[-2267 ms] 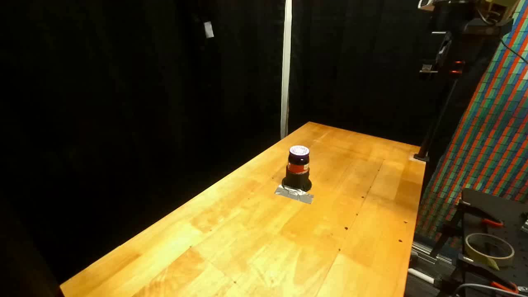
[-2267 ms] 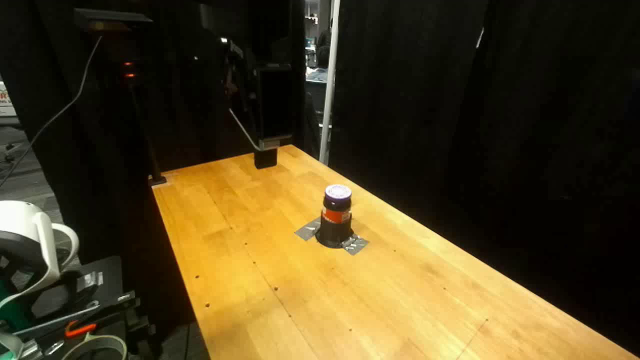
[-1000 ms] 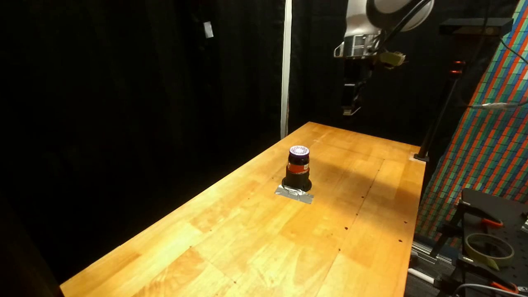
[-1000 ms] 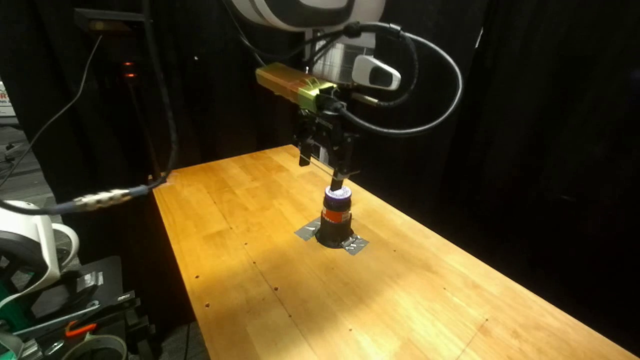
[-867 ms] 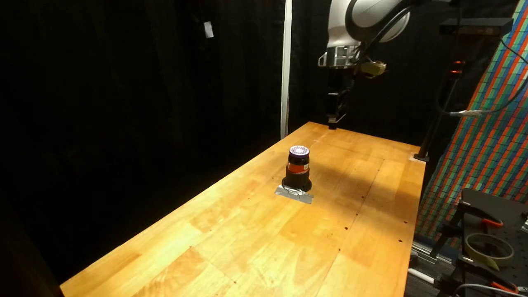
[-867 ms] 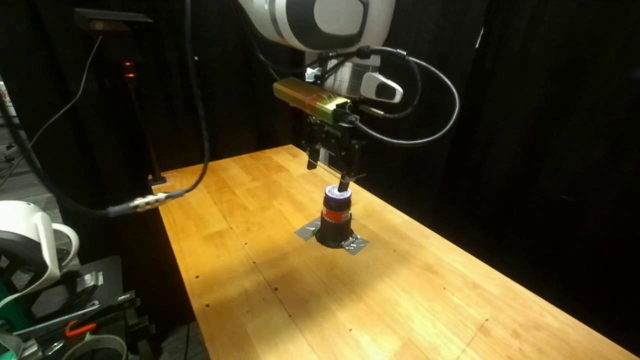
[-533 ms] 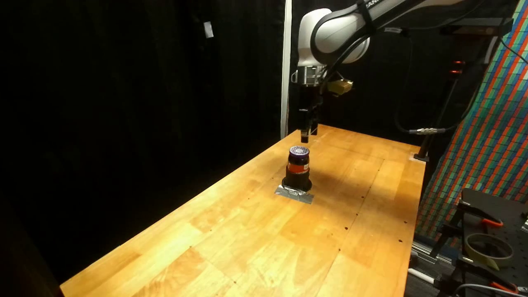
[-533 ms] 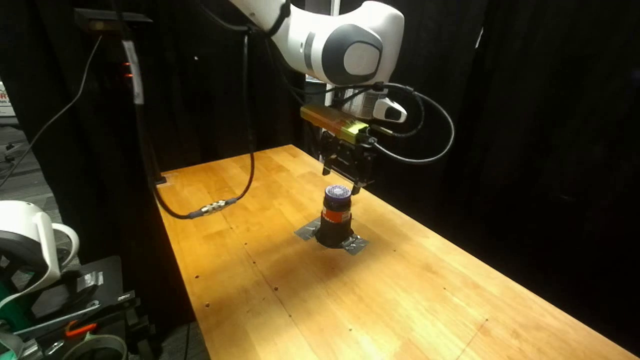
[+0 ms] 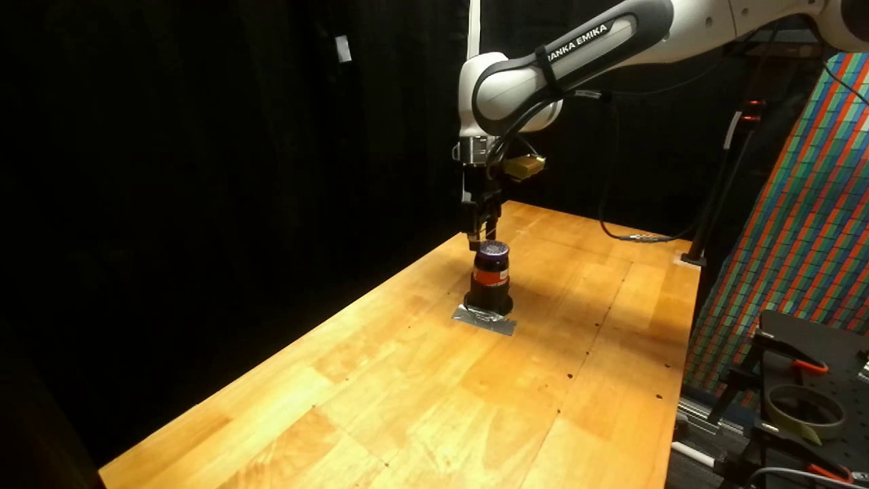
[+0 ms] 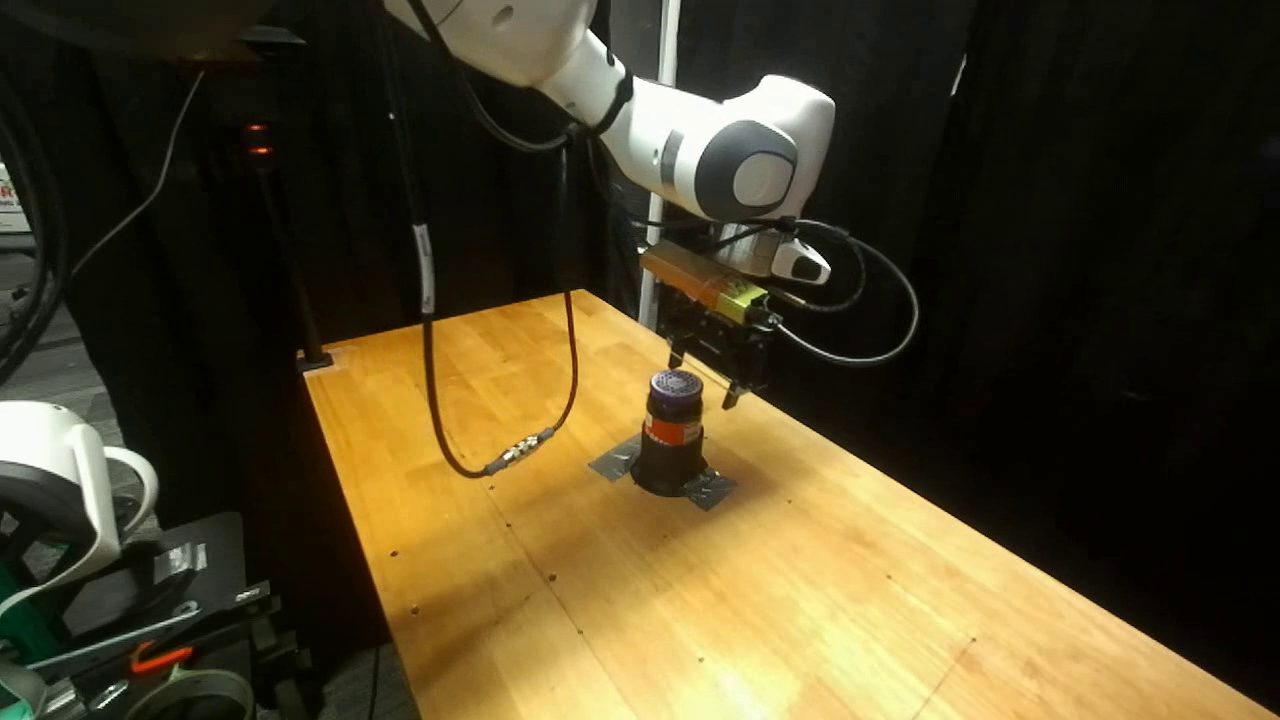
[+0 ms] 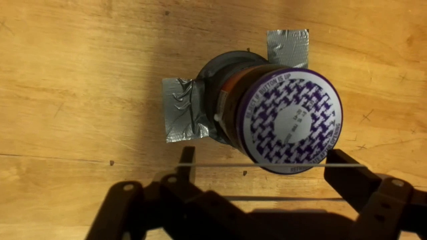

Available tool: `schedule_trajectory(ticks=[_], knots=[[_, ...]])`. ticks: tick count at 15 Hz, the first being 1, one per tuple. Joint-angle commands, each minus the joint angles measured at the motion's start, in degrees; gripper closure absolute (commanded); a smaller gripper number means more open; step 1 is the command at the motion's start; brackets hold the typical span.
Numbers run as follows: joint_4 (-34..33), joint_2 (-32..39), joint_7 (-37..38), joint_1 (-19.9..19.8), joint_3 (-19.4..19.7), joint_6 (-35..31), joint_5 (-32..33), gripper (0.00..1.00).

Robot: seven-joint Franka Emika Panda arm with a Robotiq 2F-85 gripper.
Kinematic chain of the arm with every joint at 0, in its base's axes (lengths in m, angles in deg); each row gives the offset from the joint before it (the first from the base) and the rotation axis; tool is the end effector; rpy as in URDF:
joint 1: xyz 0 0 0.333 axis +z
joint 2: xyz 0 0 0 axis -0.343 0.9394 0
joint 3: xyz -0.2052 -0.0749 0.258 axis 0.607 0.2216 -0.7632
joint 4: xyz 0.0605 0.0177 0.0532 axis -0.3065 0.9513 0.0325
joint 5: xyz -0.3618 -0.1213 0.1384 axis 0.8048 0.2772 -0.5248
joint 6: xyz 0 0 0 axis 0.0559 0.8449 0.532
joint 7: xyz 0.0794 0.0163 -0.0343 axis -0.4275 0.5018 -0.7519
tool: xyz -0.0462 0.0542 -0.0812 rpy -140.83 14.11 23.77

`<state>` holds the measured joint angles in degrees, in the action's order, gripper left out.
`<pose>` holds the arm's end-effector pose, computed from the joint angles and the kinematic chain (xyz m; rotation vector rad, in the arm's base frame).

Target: Put the elastic around the bottle

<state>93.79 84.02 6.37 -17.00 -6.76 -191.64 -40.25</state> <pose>0.7499 0.0839 0.2800 -3.0103 -0.3294 0.1782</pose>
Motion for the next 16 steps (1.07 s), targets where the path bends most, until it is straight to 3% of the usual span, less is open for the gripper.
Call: schedule_trajectory(ticks=[1, 4, 11, 16], knots=[[-8.44, 4.90, -0.59, -0.02, -0.77, 6.07, 0.36, 0.00], [-11.97, 6.97, -0.43, 0.38, -0.75, 10.31, 0.65, 0.00], [-15.78, 10.26, 1.60, 2.36, -0.14, 10.86, 1.78, 0.00], [-16.86, 10.60, 3.36, 4.42, 1.10, 16.69, 5.60, 0.00]])
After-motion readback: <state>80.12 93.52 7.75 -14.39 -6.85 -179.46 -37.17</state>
